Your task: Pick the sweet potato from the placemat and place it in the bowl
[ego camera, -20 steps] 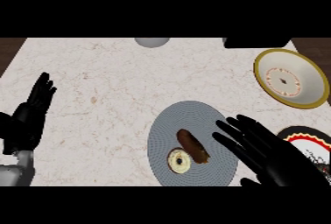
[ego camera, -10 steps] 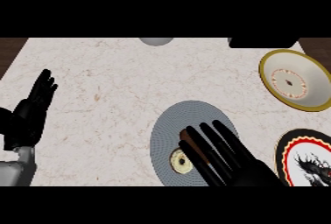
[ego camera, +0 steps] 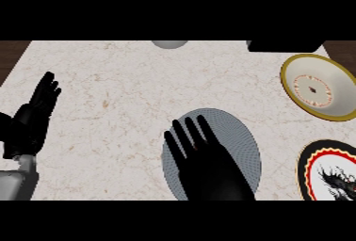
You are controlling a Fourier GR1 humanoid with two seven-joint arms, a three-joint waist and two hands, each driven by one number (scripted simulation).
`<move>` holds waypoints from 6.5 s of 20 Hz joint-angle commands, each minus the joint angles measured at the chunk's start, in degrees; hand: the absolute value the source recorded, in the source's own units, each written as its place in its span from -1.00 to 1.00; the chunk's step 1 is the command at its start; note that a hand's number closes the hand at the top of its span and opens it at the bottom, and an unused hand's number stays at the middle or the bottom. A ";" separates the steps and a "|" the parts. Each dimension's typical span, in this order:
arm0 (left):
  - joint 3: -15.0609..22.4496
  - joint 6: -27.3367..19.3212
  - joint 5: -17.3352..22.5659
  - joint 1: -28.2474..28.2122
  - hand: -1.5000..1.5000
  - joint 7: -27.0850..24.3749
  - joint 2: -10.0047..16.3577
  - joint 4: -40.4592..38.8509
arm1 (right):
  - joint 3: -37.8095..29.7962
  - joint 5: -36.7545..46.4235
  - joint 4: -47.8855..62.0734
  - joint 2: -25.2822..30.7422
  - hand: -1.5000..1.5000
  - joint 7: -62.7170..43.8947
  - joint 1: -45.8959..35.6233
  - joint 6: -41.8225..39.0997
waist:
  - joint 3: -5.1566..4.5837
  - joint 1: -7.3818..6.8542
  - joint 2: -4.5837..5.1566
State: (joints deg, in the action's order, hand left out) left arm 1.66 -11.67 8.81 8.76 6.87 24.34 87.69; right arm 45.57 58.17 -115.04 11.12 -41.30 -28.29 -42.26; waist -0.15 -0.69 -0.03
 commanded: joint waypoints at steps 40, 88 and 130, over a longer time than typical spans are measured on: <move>-7.12 6.65 -5.76 -2.46 0.00 -1.73 -5.52 -0.25 | 1.96 18.81 28.67 -4.68 -1.00 8.54 6.34 -0.92 | 0.15 0.60 -0.01; -7.92 8.50 -9.33 1.12 0.00 0.65 -9.17 0.60 | -53.46 22.90 57.39 -1.96 1.00 -12.58 -29.31 46.88 | 0.16 -0.73 0.31; -8.45 8.63 -11.47 1.00 0.00 -2.06 -11.41 -0.23 | -83.86 -7.67 100.46 24.63 -1.00 33.23 -23.18 63.31 | 0.43 -1.46 1.14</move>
State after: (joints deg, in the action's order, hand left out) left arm -7.47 -2.00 -1.53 10.14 6.36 14.08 87.99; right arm -34.27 55.42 -14.12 36.16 -15.05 -52.41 20.24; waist 0.22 -2.33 1.07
